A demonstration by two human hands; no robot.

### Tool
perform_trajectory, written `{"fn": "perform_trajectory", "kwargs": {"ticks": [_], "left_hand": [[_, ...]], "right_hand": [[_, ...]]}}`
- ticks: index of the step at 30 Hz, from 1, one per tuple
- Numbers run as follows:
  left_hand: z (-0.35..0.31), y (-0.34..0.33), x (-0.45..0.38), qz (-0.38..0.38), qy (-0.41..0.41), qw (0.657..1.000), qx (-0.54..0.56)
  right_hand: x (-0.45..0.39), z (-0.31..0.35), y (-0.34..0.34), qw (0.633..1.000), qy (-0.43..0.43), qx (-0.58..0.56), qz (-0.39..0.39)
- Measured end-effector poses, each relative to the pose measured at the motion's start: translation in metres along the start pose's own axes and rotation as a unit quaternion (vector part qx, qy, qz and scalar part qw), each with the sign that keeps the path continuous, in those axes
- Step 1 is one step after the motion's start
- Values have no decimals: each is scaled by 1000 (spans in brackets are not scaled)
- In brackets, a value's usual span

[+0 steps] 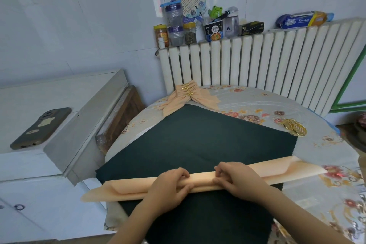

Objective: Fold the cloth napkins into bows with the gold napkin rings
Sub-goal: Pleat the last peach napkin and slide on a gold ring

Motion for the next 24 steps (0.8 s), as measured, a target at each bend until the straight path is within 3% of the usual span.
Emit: {"fn": "perform_trajectory", "kwargs": {"ticks": [8, 12, 15, 18, 21, 24], "left_hand": [[-10, -40, 27, 81, -44, 987, -133], [-9, -40, 21, 103, -14, 993, -62], [9, -23, 17, 14, 60, 996, 63], [41, 1, 20, -60, 152, 985, 59], [66, 6, 20, 16, 212, 977, 12], [72, 7, 15, 78, 221, 972, -25]], "right_hand": [[11, 25, -7, 996, 37, 1, -79], [-8, 48, -22, 987, -16, -149, -64], [-21, 48, -39, 970, -103, -214, -51], [-27, 51, -48, 977, -124, -165, -43], [-30, 57, -53, 981, -130, -144, -28], [-31, 62, -56, 979, -148, -138, -13]]}}
Point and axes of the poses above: each hand's wrist, its own x-axis away from the middle knuckle, its own y-axis out of the back of the hand, z = x × y, the point moved 8 cm from there along -x, towards the middle knuckle, and after that the axes turned 5 degrees about -x, right-handed, at the moved point
